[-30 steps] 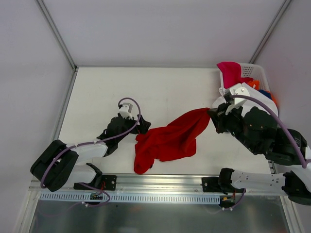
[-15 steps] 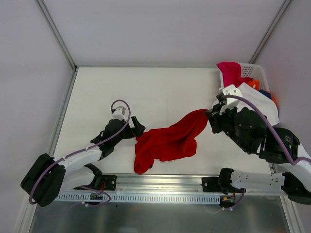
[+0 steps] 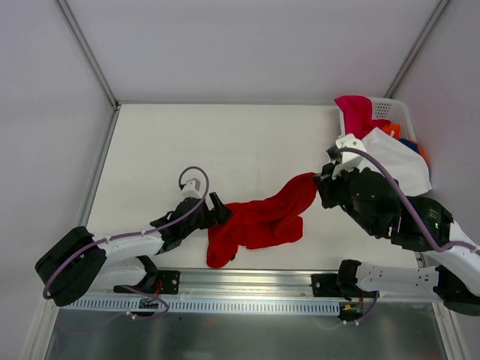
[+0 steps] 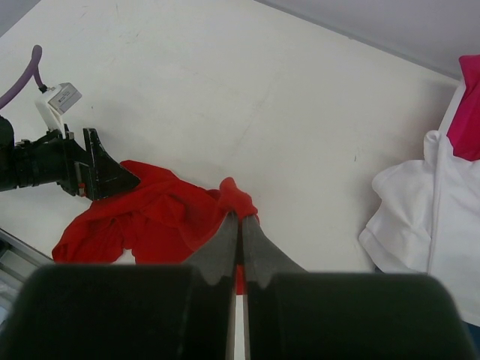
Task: Fold and stack the t-shirts
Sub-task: Flatten the tshirt out
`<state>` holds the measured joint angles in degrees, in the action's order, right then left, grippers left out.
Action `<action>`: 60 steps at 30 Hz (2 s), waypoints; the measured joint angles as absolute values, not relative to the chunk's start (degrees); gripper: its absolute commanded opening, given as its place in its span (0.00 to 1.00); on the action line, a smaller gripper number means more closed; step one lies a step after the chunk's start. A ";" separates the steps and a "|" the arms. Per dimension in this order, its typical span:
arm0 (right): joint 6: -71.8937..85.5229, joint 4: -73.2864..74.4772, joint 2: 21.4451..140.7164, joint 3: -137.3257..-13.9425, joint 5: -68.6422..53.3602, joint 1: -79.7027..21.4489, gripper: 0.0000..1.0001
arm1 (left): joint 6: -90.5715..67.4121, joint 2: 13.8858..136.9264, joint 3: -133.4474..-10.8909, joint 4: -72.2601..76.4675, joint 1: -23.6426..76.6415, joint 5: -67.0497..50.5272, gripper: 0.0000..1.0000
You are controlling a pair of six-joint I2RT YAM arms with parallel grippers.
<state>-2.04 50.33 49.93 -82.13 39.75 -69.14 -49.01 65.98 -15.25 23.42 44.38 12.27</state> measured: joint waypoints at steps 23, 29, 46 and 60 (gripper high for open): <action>-0.75 50.63 49.93 -78.72 40.12 -69.14 0.01 | -48.93 72.18 -20.99 16.95 49.58 23.40 0.66; 0.03 50.61 49.95 -77.73 40.29 -69.14 0.01 | -47.51 74.02 -22.06 17.63 49.58 24.53 0.63; 1.32 49.95 51.94 -75.29 40.16 -69.14 0.01 | -40.95 71.68 -28.27 11.22 49.58 30.76 0.50; 1.87 49.74 51.77 -74.67 40.16 -69.14 0.01 | -39.86 71.99 -29.12 10.13 49.58 30.79 0.37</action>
<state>1.87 49.74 51.77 -74.67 40.16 -69.14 -39.86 71.99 -29.12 10.13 49.58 30.79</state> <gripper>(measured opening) 0.018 0.387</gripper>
